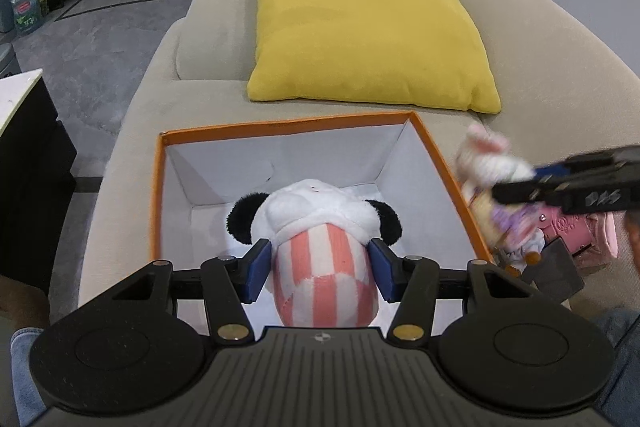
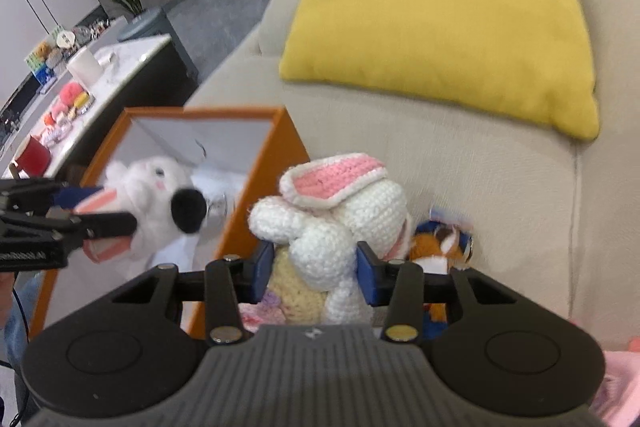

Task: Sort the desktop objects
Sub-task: 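Release the panda in the box while the right gripper places the bunny beside it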

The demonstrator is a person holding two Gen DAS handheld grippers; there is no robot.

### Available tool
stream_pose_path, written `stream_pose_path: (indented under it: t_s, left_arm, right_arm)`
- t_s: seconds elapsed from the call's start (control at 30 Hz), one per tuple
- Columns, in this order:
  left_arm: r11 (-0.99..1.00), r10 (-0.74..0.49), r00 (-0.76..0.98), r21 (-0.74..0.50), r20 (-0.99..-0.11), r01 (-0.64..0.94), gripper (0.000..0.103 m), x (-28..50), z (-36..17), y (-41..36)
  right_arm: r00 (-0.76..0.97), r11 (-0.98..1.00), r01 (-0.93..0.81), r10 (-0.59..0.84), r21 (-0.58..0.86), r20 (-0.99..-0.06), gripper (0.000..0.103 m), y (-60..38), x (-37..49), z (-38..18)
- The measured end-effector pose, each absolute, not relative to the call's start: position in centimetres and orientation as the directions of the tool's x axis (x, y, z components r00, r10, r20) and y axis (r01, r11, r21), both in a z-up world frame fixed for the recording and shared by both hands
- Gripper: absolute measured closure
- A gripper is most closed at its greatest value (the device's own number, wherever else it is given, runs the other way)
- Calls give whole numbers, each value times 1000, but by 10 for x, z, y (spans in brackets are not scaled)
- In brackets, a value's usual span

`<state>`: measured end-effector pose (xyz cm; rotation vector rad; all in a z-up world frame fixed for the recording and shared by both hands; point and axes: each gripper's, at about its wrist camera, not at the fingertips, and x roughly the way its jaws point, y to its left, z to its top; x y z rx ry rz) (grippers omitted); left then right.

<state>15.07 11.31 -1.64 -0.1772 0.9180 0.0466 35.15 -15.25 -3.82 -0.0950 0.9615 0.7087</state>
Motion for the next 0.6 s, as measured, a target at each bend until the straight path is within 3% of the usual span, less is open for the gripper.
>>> stream_pose_path:
  t_s: [0.33,0.6]
  left_arm:
    - [987,60,592,-43,-804,-157,43,144,-12,138]
    - [988,150,611,135,-777,-71,43,148,-31,119]
  right_arm:
    - [426,693,-684,634,229,-646,57,-137,320,31]
    - [304,604,-755,667,255,-680,57,-76,311,-2]
